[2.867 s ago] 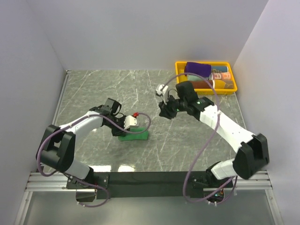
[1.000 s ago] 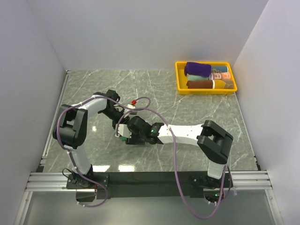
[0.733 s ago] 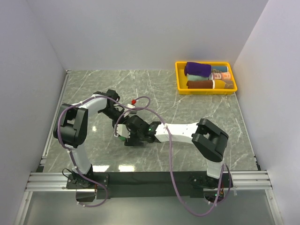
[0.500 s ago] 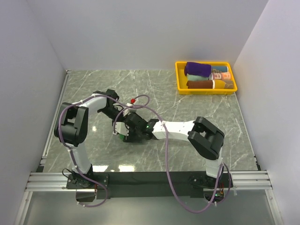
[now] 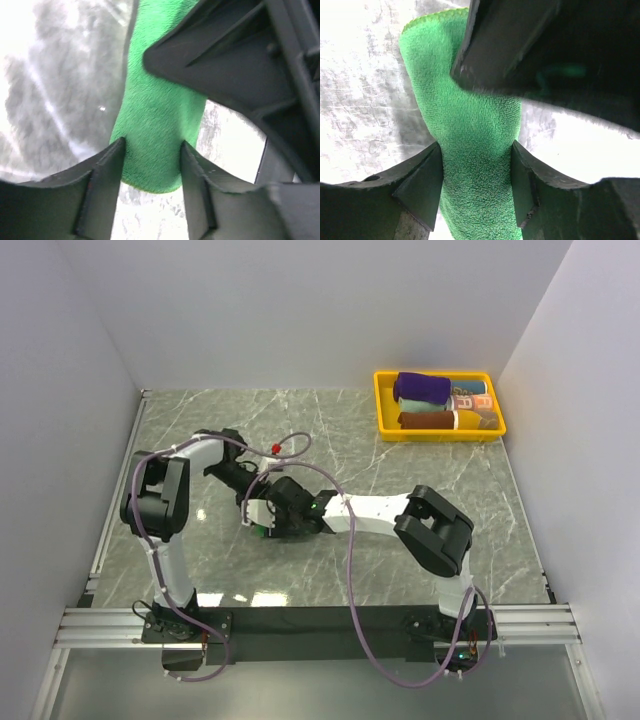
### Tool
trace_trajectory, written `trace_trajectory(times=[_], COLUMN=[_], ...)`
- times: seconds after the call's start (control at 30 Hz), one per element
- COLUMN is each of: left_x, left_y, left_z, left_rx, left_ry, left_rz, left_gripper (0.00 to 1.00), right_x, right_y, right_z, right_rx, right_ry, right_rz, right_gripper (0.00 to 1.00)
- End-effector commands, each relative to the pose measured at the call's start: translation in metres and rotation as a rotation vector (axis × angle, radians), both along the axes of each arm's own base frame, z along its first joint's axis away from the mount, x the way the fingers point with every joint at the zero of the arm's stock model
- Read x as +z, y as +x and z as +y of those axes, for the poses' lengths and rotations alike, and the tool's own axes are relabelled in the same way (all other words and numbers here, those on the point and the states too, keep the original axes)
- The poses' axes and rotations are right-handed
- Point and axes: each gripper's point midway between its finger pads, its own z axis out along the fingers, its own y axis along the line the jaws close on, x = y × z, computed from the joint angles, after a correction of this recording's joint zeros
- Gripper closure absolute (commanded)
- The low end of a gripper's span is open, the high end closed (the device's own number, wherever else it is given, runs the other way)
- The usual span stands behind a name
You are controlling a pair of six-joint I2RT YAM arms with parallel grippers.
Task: Roll the towels
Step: Place the rolled towel into the container
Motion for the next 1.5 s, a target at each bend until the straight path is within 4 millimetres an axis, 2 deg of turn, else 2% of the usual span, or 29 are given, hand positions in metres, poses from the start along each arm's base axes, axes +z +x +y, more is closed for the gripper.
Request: trace_trajectory(times=[0.0, 0.1, 0.17, 0.2, 0.27, 0.3, 0.33, 0.37, 0.4, 0.43, 0.47, 0.5, 0.53, 0.7, 0.73, 0.8, 0.83, 0.93, 0.97, 1.03, 1.07, 1.1, 1.13, 1.17, 1.3, 1.33, 1.37, 1.43, 1.47], left_x=[-0.012, 0.005, 0.016, 0.030, 0.041, 0.055, 0.059, 0.064, 0.076, 0.080, 0.087, 0.102, 0.108, 0.149, 0.153, 0.162, 0.165, 0.173, 0.173, 0.176, 0.177, 0.176, 0.176, 0.176, 0.171, 0.171, 0.171, 0.169, 0.167], left_y=[0.012, 0.022, 0.031, 0.037, 0.046, 0.051, 0.052, 0.056, 0.059, 0.059, 0.060, 0.063, 0.064, 0.064, 0.065, 0.065, 0.065, 0.061, 0.058, 0.054, 0.052, 0.051, 0.051, 0.051, 0.053, 0.052, 0.053, 0.052, 0.052], left_z=[0.032, 0.044, 0.055, 0.057, 0.064, 0.074, 0.077, 0.081, 0.083, 0.086, 0.086, 0.087, 0.087, 0.082, 0.082, 0.084, 0.083, 0.082, 0.081, 0.079, 0.078, 0.077, 0.077, 0.077, 0.077, 0.076, 0.077, 0.077, 0.078], left_rx=[0.061, 0.124, 0.175, 0.194, 0.240, 0.276, 0.292, 0.319, 0.332, 0.346, 0.361, 0.370, 0.384, 0.456, 0.470, 0.520, 0.524, 0.526, 0.512, 0.498, 0.495, 0.499, 0.503, 0.510, 0.528, 0.530, 0.533, 0.538, 0.541], left_ry=[0.062, 0.037, 0.031, 0.021, 0.016, 0.017, 0.017, 0.020, 0.023, 0.041, 0.040, 0.033, 0.030, -0.022, -0.026, -0.029, -0.032, -0.040, -0.043, -0.060, -0.066, -0.067, -0.067, -0.069, -0.071, -0.074, -0.071, -0.065, -0.058], left_rz=[0.013, -0.014, -0.046, -0.096, -0.160, -0.215, -0.235, -0.261, -0.309, -0.330, -0.354, -0.418, -0.442, -0.538, -0.549, -0.568, -0.584, -0.613, -0.621, -0.629, -0.631, -0.630, -0.628, -0.627, -0.596, -0.590, -0.586, -0.581, -0.576], left_gripper=[0.46, 0.43, 0.43, 0.42, 0.39, 0.39, 0.37, 0.28, 0.23, 0.20, 0.03, 0.01, 0.00, 0.01, 0.01, 0.00, 0.01, 0.01, 0.01, 0.01, 0.01, 0.01, 0.01, 0.01, 0.01, 0.00, 0.00, 0.00, 0.00], right_x=[-0.050, -0.054, -0.048, -0.048, -0.044, -0.041, -0.040, -0.034, -0.032, -0.028, -0.023, -0.011, -0.005, 0.046, 0.052, 0.073, 0.081, 0.111, 0.122, 0.138, 0.148, 0.158, 0.164, 0.164, 0.176, 0.171, 0.183, 0.196, 0.192], right_y=[-0.021, -0.029, -0.031, -0.034, -0.033, -0.035, -0.034, -0.034, -0.032, -0.029, -0.026, -0.017, -0.011, 0.040, 0.057, 0.077, 0.094, 0.131, 0.152, 0.177, 0.196, 0.212, 0.223, 0.239, 0.294, 0.305, 0.316, 0.332, 0.337], right_z=[-0.033, -0.038, -0.038, -0.041, -0.044, -0.047, -0.050, -0.051, -0.057, -0.059, -0.062, -0.068, -0.072, -0.109, -0.128, -0.148, -0.171, -0.209, -0.237, -0.264, -0.288, -0.300, -0.312, -0.333, -0.363, -0.367, -0.366, -0.376, -0.377], right_rx=[0.026, 0.044, 0.055, 0.056, 0.054, 0.058, 0.062, 0.064, 0.055, 0.049, 0.040, 0.018, 0.008, -0.094, -0.133, -0.153, -0.198, -0.221, -0.266, -0.235, -0.256, -0.223, -0.219, -0.234, -0.202, -0.202, -0.198, -0.186, -0.179], right_ry=[-0.139, -0.161, -0.138, -0.140, -0.136, -0.142, -0.145, -0.137, -0.145, -0.139, -0.136, -0.116, -0.110, -0.054, -0.059, -0.055, -0.055, -0.053, -0.057, -0.085, -0.067, -0.073, -0.071, -0.068, -0.112, -0.103, -0.087, -0.065, -0.066], right_rz=[0.159, 0.215, 0.243, 0.259, 0.266, 0.268, 0.264, 0.255, 0.256, 0.247, 0.244, 0.232, 0.222, 0.124, 0.098, 0.031, 0.000, -0.120, -0.154, -0.234, -0.264, -0.322, -0.352, -0.375, -0.516, -0.524, -0.567, -0.648, -0.666], right_gripper=[0.53, 0.66, 0.74, 0.79, 0.94, 0.99, 1.00, 1.00, 1.00, 1.00, 1.00, 1.00, 1.00, 1.00, 1.00, 1.00, 1.00, 1.00, 1.00, 1.00, 1.00, 1.00, 1.00, 1.00, 1.00, 1.00, 1.00, 1.00, 1.00])
